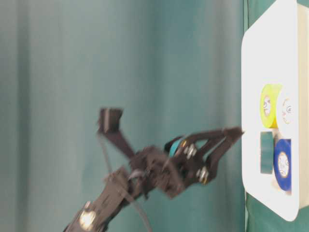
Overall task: Put the tape into the white case with the left arm.
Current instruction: 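Carry the yellow roll into the tray's upper middle and release, then withdraw the left gripper back to the left side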
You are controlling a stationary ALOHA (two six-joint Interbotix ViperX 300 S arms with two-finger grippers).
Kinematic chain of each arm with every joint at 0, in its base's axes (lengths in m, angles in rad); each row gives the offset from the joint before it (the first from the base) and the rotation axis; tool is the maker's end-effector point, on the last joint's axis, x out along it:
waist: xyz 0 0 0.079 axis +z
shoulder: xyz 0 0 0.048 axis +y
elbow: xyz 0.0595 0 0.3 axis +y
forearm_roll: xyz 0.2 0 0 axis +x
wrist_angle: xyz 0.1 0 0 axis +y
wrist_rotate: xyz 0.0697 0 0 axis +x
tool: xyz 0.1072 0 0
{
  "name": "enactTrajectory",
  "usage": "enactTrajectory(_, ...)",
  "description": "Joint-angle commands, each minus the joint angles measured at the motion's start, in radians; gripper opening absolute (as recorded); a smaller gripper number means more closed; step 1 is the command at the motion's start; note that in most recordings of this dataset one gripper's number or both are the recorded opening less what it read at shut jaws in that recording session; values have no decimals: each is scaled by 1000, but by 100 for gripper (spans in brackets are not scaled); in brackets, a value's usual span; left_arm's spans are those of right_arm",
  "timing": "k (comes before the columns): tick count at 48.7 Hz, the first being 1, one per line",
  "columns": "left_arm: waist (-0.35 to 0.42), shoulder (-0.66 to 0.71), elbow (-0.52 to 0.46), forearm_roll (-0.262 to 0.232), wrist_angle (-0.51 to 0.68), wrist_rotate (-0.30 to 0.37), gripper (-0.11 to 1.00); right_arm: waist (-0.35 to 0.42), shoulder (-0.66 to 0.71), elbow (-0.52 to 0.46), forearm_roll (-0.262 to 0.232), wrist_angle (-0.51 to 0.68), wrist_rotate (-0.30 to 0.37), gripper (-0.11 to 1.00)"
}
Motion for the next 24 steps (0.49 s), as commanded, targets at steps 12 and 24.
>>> enactTrajectory(12,-57,-183,147,-5,-6,-5,90,0,6,-9,-2,-8,0,62)
enactTrajectory(24,-78,-302,278,-6,-6,-5,90,-2,6,-11,-2,-6,0,62)
